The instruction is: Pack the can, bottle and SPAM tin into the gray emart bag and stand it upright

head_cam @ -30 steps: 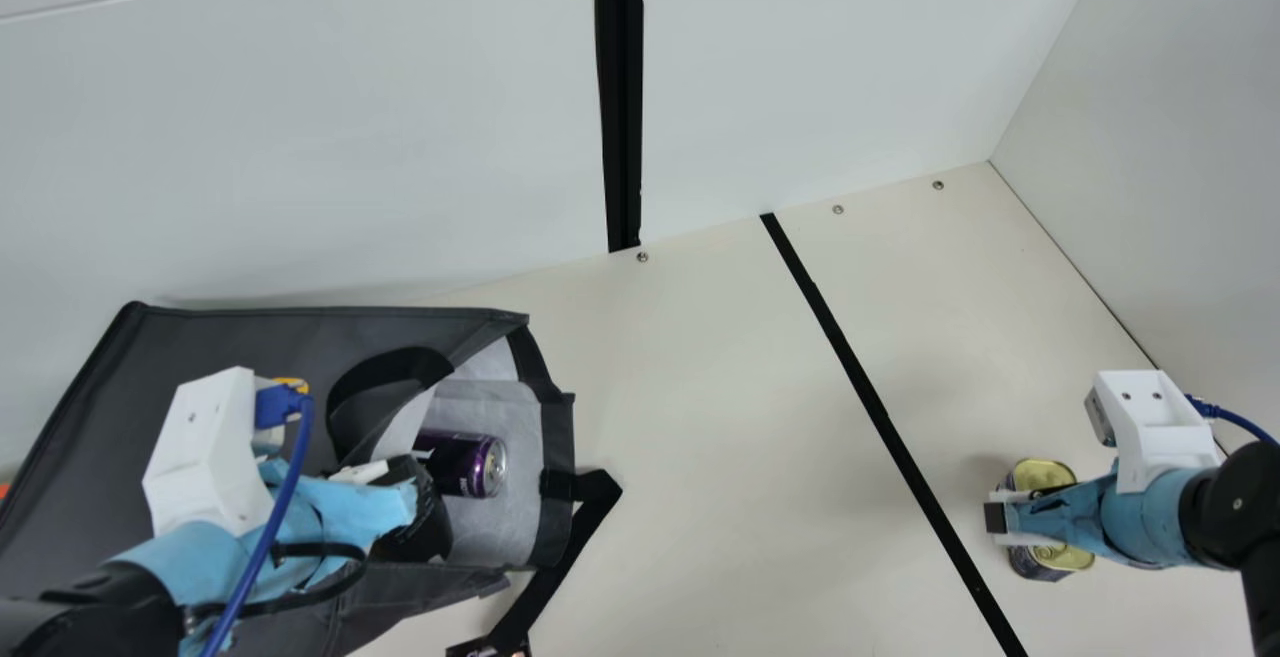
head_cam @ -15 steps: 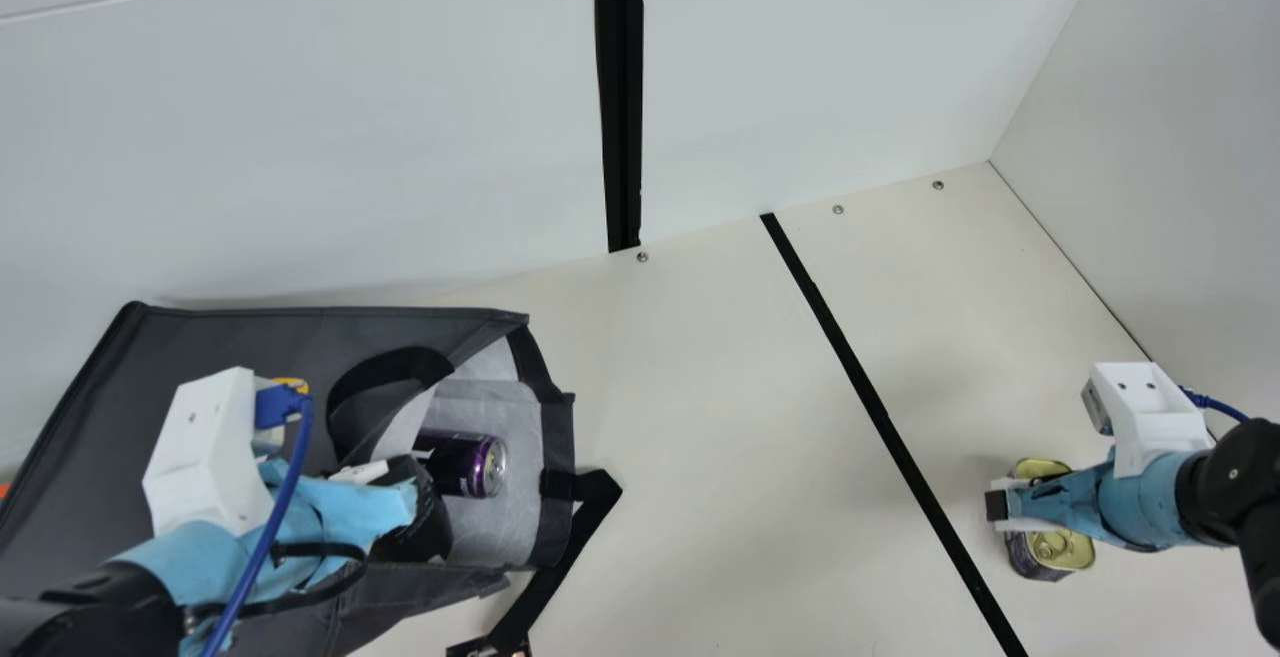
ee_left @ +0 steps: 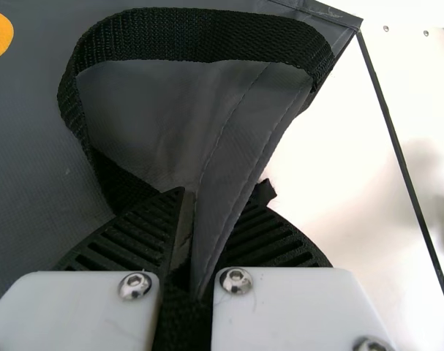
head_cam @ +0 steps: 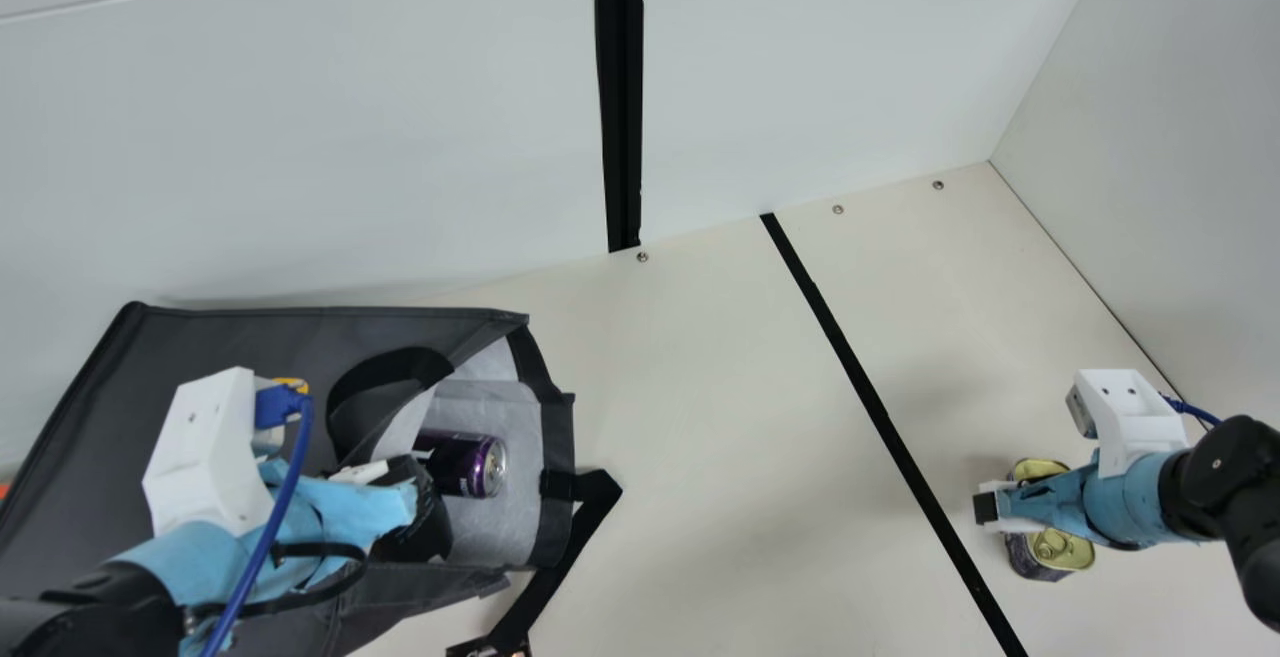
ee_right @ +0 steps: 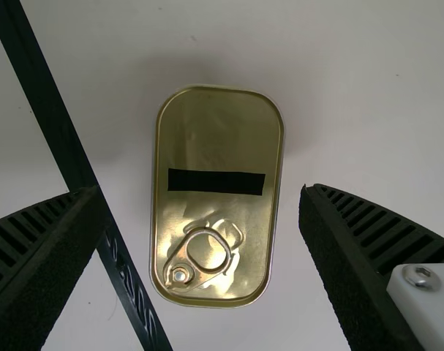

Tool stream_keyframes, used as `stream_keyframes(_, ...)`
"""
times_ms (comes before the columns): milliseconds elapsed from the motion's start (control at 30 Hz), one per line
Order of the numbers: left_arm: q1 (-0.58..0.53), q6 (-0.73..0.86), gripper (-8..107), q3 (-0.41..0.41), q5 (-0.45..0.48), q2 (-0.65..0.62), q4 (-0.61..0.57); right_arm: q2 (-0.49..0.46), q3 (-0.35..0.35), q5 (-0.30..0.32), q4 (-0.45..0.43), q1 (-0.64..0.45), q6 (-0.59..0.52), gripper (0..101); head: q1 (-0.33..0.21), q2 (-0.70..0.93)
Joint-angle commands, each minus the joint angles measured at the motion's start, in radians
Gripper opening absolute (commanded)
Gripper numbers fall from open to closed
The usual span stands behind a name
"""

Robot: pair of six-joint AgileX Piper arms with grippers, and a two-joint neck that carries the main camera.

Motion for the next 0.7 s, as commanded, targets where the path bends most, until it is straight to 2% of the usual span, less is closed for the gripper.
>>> stream_keyframes(0,0.0,0.0,-8,0.0,0.0,0.0,0.0,0.008,0.002,-0.007,0.006,-0.001,-0.004,95,-0.023,-0.002)
stream_keyframes(267,0.0,0.0,-8,0.0,0.0,0.0,0.0,0.048,0.013,-0.032,0.02,-0.006,-0.025,95,-0.023,-0.002)
stream_keyframes(667,0.0,0.0,-8,0.0,0.0,0.0,0.0,0.094,0.004,-0.046,0.056,-0.031,-0.083,15,-0.023,-0.002)
